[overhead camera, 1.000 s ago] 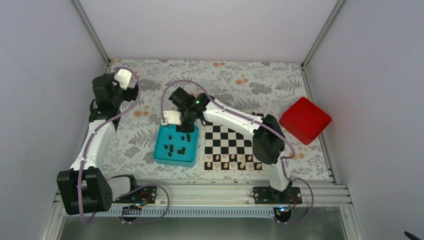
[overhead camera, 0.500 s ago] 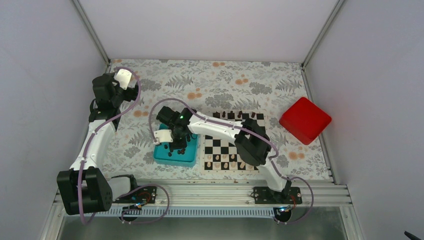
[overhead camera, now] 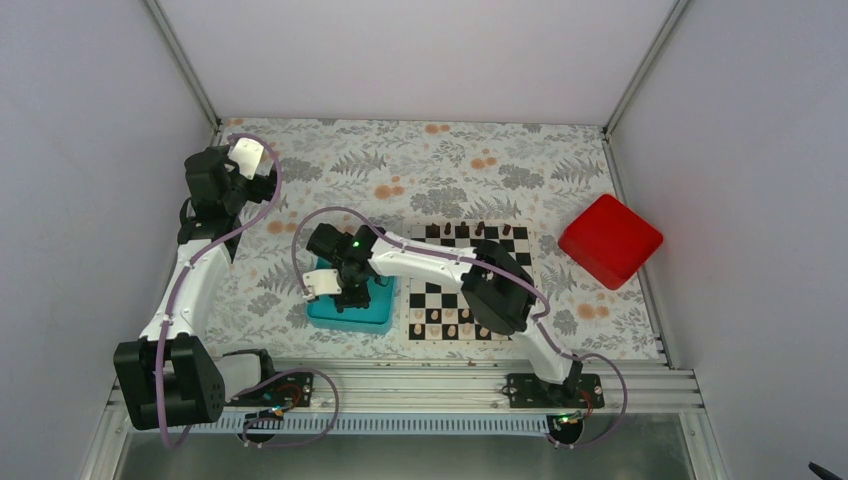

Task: Set up the chess pieces on the board
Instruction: Pick up the chess piece from the storage box, then place the chess piece on the chessboard.

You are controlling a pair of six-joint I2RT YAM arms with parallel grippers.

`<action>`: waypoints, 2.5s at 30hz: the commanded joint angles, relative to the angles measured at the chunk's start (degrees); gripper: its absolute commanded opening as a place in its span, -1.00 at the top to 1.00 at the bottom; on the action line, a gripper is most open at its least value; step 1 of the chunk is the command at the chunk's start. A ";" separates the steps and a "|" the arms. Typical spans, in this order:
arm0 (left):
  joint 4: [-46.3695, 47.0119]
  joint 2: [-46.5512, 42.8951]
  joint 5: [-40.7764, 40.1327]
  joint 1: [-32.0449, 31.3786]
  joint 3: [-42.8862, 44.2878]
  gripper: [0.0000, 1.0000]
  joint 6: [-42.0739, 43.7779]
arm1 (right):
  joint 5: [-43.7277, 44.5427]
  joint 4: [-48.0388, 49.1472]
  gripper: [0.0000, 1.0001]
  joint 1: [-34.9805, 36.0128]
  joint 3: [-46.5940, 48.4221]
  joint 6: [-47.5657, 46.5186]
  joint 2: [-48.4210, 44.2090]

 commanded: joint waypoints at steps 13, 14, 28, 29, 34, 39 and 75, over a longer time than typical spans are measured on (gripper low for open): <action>1.14 -0.38 1.10 0.37 -0.80 -1.00 0.68 | 1.68 2.91 0.85 0.46 0.11 1.07 2.47; 1.14 -0.42 1.10 0.35 -0.81 -1.00 0.69 | 1.92 2.98 0.89 0.45 -0.01 1.14 1.74; 1.13 -0.47 0.99 0.38 -0.66 -1.00 0.73 | 4.44 -0.68 0.92 -13.13 1.13 2.15 -14.11; 1.13 -0.37 1.01 0.37 -0.65 -1.00 0.77 | 4.54 -0.95 0.92 -15.00 1.02 2.12 -15.42; 1.13 -0.27 0.95 0.37 -0.46 -1.00 0.74 | 4.39 -1.57 0.92 -26.26 -0.20 1.23 -22.52; 1.08 -0.18 1.04 0.37 -0.45 -1.00 0.71 | 4.05 -1.63 0.91 -39.29 -3.27 -0.93 -26.40; 0.82 0.17 1.42 0.37 -0.36 -1.00 0.69 | -2.19 4.98 0.89 -53.87 -26.17 -3.62 -17.52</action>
